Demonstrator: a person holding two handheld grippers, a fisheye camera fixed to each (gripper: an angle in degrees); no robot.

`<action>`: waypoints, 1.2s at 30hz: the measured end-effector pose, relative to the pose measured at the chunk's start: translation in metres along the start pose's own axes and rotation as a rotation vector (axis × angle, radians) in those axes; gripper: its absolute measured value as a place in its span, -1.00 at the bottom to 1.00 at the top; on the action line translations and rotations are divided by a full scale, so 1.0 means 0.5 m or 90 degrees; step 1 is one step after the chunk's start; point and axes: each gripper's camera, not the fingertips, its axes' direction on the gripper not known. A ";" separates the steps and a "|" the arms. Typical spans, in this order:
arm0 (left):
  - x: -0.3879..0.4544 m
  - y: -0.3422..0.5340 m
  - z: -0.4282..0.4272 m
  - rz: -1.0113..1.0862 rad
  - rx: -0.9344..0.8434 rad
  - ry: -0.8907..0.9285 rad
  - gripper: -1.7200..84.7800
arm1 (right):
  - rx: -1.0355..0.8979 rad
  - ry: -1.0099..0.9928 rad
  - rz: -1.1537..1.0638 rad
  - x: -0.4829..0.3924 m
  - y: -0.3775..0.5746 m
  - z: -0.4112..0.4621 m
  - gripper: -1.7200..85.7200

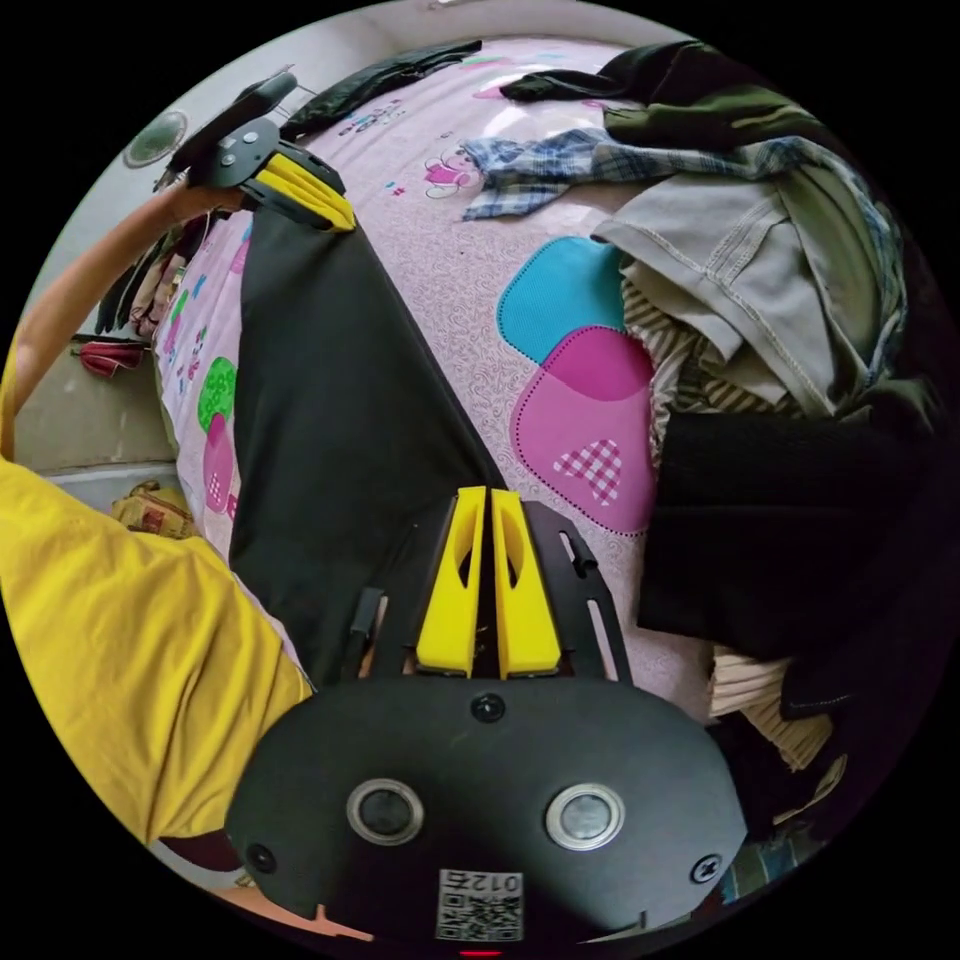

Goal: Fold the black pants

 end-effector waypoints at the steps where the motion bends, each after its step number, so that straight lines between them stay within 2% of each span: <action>1: -0.004 0.003 -0.018 -0.006 0.008 -0.005 -0.96 | 0.001 0.008 -0.001 -0.010 -0.003 -0.015 -0.90; 3: -0.021 0.019 -0.053 -0.031 0.021 -0.003 -0.96 | 0.004 0.020 0.017 -0.015 -0.002 -0.045 -0.88; 6: -0.073 0.093 -0.135 -0.144 0.056 -0.040 -0.95 | 0.085 0.069 0.068 -0.027 0.009 -0.127 -0.89; 9: -0.134 0.220 -0.197 -0.351 0.116 -0.067 -0.95 | 0.167 0.037 0.048 -0.078 -0.012 -0.185 -0.91; 11: -0.190 0.332 -0.196 -0.512 0.151 -0.013 -0.95 | 0.163 0.003 0.002 -0.126 -0.054 -0.186 -0.92; 14: -0.246 0.421 -0.173 -0.626 0.138 0.060 -0.95 | 0.139 -0.018 -0.069 -0.206 -0.135 -0.169 -0.94; 17: -0.288 0.457 -0.182 -0.674 0.128 0.068 -0.95 | 0.098 -0.020 -0.093 -0.253 -0.209 -0.149 -0.94; 22: -0.366 0.476 -0.207 -0.690 0.118 0.100 -0.95 | -0.019 0.063 -0.098 -0.299 -0.290 -0.135 -0.94; 28: -0.462 0.548 -0.293 -0.685 0.133 0.166 -0.95 | -0.033 0.115 -0.138 -0.357 -0.327 -0.172 -0.94; 31: -0.486 0.656 -0.361 -0.785 0.126 0.091 -0.95 | -0.048 0.140 -0.164 -0.384 -0.347 -0.188 -0.94; 36: -0.489 0.889 -0.437 -0.969 0.237 0.175 -0.92 | -0.055 0.093 -0.154 -0.381 -0.377 -0.224 -0.94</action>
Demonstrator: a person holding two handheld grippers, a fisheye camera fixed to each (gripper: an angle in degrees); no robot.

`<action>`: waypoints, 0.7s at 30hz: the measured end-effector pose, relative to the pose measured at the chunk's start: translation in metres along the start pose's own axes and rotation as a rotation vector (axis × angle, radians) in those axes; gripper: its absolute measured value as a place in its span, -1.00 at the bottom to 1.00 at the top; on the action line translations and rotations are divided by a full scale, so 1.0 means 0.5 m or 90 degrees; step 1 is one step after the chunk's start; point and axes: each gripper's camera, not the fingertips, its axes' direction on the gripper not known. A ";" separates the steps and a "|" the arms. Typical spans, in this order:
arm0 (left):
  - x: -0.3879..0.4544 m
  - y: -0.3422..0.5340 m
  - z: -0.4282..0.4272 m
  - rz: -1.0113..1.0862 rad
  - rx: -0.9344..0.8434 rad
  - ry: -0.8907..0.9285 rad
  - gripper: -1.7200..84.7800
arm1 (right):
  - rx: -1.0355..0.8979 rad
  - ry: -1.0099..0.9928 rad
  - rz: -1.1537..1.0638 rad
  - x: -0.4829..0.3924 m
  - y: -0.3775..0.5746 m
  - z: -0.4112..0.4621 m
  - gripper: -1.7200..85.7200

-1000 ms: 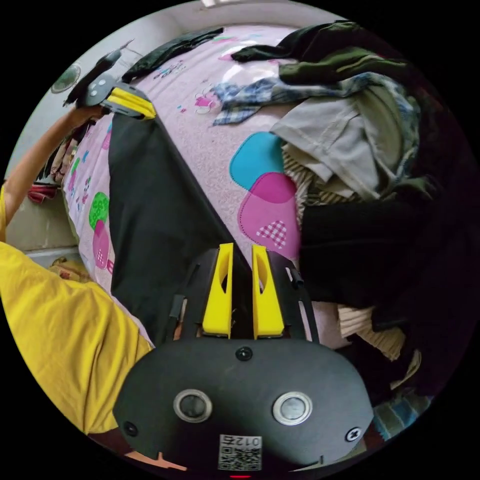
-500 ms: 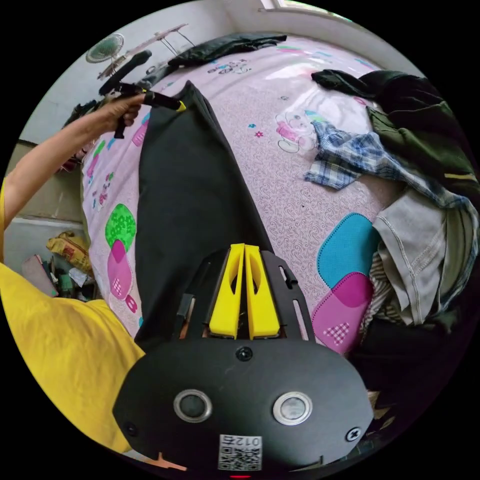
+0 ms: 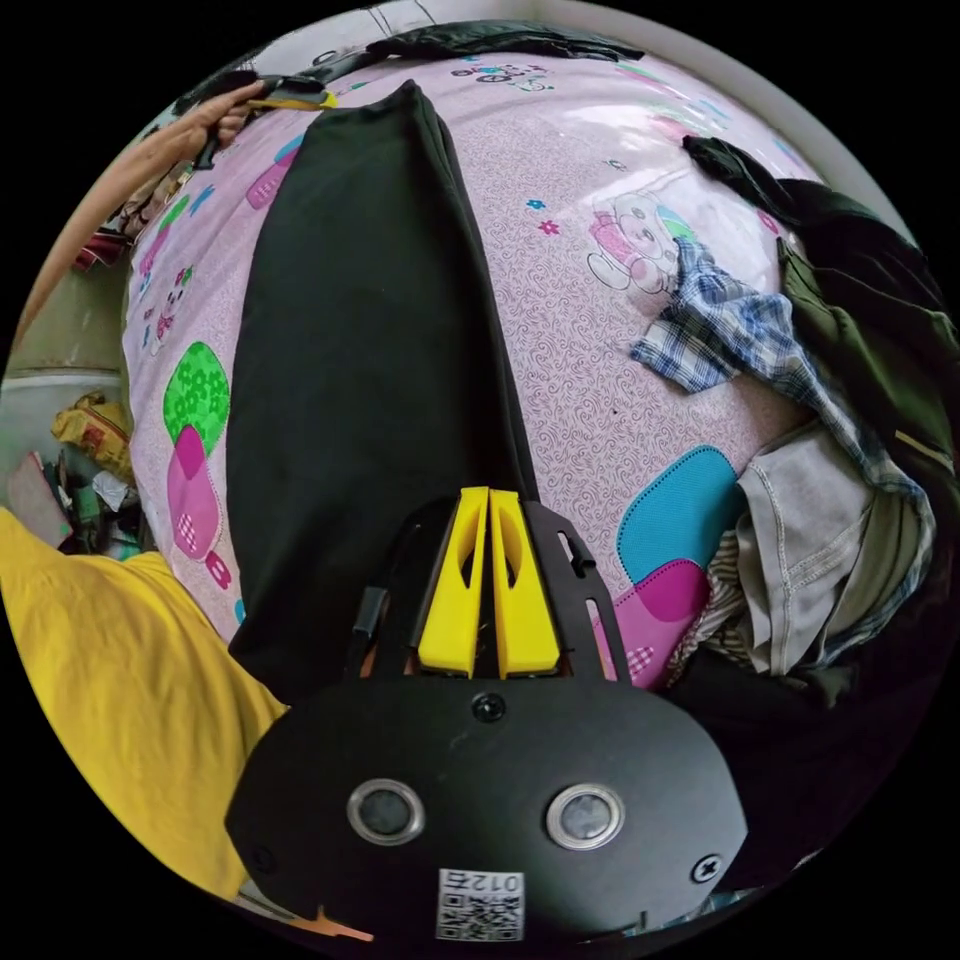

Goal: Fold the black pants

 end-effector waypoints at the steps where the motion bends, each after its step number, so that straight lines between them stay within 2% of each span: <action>1: -0.036 0.000 -0.021 -0.036 -0.004 0.006 -0.91 | 0.000 -0.019 0.005 0.008 -0.006 -0.009 -0.94; 6: -0.114 -0.013 -0.073 -0.119 -0.032 0.002 -0.77 | -0.015 -0.060 0.014 0.022 -0.034 -0.041 -0.94; 10: -0.191 -0.008 -0.145 -0.227 0.024 0.087 -0.70 | -0.021 -0.040 0.003 0.009 -0.053 -0.068 -0.95; 15: -0.265 -0.013 -0.215 -0.258 0.046 0.145 -0.72 | -0.010 -0.035 0.000 0.004 -0.064 -0.097 -0.95; 18: -0.307 -0.018 -0.247 -0.270 0.071 0.250 -0.74 | -0.009 -0.045 0.004 0.008 -0.071 -0.114 -0.95; 21: -0.329 -0.020 -0.279 -0.270 0.076 0.245 -0.78 | -0.014 -0.046 0.003 0.009 -0.081 -0.129 -0.94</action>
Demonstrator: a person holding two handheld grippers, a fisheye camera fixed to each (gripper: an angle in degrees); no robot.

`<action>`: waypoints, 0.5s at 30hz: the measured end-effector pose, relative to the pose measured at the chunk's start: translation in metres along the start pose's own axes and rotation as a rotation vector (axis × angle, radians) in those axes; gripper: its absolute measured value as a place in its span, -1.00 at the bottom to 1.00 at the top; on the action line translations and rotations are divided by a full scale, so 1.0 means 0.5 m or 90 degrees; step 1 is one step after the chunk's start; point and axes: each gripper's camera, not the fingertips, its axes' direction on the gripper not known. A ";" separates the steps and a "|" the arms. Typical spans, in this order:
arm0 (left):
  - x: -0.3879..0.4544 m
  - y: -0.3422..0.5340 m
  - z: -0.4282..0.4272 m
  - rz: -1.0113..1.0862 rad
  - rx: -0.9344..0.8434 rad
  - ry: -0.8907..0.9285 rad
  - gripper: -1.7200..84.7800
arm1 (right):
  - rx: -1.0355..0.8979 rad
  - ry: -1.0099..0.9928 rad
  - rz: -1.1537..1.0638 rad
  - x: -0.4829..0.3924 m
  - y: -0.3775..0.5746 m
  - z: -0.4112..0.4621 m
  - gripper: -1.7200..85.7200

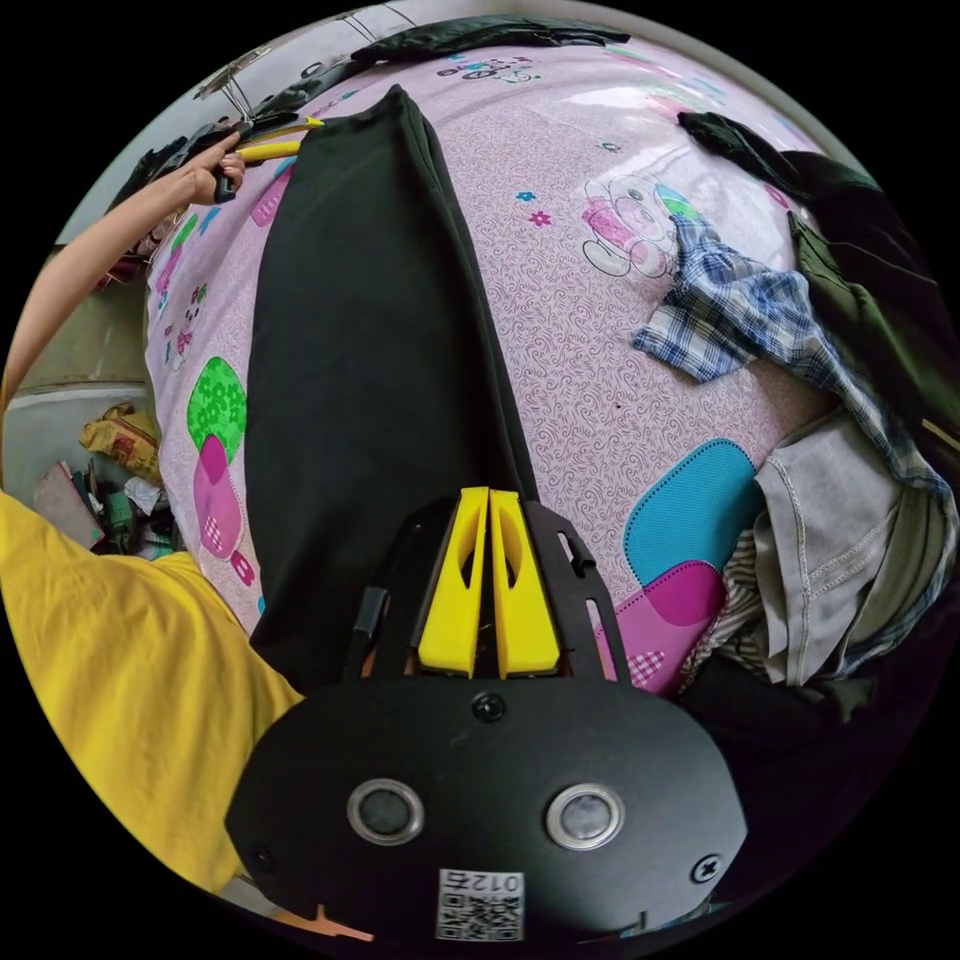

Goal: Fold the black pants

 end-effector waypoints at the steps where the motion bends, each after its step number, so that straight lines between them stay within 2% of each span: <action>1: -0.002 -0.004 -0.014 0.002 -0.001 0.000 -0.80 | -0.002 0.002 -0.002 -0.001 -0.003 -0.006 -0.94; 9: -0.026 -0.018 -0.127 0.025 0.005 0.073 -0.90 | -0.023 0.009 0.003 0.001 -0.016 -0.046 -0.94; 15: -0.018 -0.015 -0.228 0.090 -0.002 0.121 -0.92 | 0.087 0.052 -0.037 -0.026 -0.099 -0.175 -0.93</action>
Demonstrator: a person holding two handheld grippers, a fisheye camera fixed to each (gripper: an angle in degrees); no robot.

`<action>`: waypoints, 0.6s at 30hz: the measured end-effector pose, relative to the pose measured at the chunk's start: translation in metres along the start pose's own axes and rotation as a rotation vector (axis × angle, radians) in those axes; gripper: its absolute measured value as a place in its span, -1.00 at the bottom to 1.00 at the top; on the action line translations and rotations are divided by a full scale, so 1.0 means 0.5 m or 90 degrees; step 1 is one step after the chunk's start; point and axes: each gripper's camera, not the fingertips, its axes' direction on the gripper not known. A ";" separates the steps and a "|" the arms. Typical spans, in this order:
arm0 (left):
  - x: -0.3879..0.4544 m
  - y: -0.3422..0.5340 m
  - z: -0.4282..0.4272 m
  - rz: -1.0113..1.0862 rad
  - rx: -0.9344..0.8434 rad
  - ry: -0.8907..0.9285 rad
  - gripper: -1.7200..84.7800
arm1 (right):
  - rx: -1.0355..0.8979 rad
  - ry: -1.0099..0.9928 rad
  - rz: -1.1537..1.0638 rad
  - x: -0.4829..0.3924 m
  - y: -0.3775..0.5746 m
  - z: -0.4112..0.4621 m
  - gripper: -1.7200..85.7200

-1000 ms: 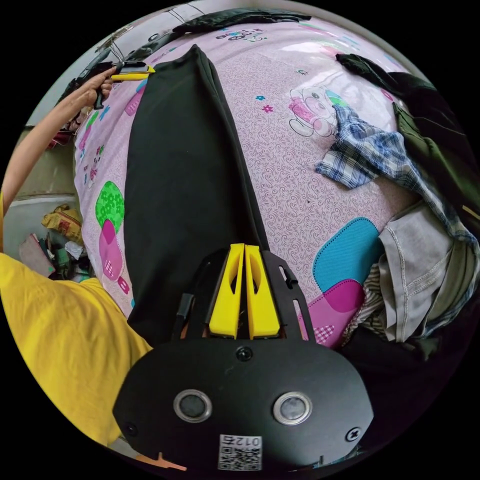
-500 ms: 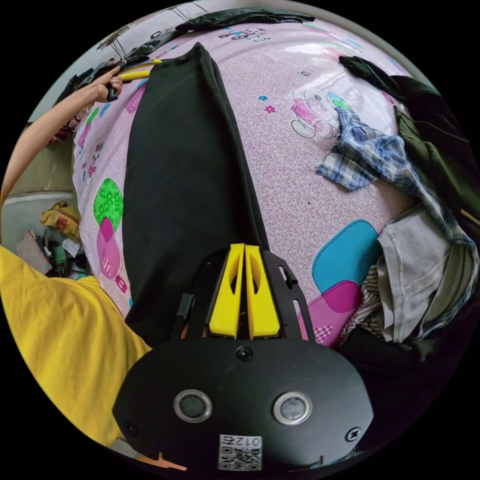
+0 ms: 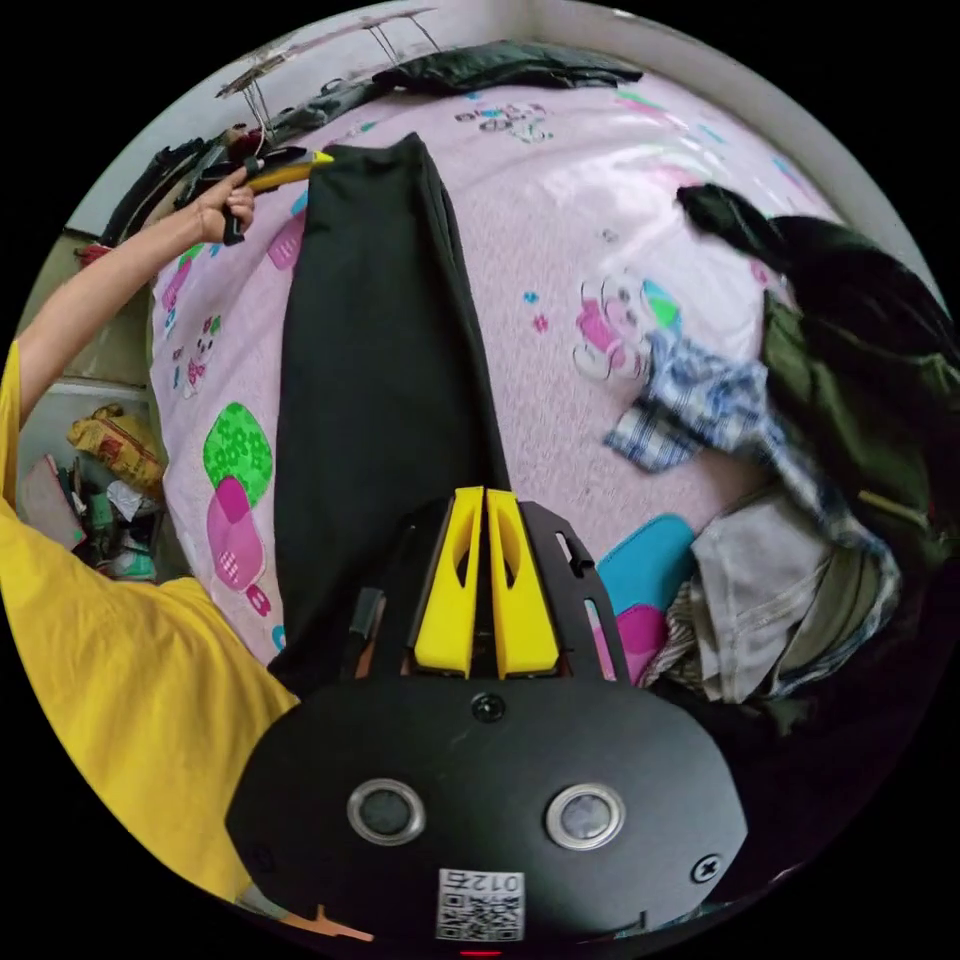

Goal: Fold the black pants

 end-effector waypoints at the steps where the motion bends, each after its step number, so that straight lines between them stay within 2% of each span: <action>1: 0.007 0.005 -0.017 0.011 0.005 0.024 -0.92 | 0.030 -0.027 -0.019 -0.003 -0.039 -0.016 -0.92; 4: 0.030 0.018 -0.051 0.047 0.006 0.063 -0.93 | 0.093 -0.099 -0.053 -0.006 -0.155 -0.036 -0.91; 9: 0.020 0.025 -0.072 0.017 -0.006 -0.003 -0.93 | 0.089 -0.215 -0.029 0.032 -0.363 -0.010 -0.84; 11: -0.003 0.029 -0.073 -0.031 -0.008 -0.007 -0.93 | 0.079 -0.200 -0.018 0.043 -0.420 0.008 -0.82; 14: -0.011 0.038 -0.075 -0.034 -0.003 0.018 -0.93 | 0.087 -0.175 -0.025 0.054 -0.486 0.026 -0.79; 18: -0.016 0.052 -0.076 -0.017 -0.016 0.021 -0.92 | 0.134 -0.275 0.022 0.098 -0.553 0.037 -0.78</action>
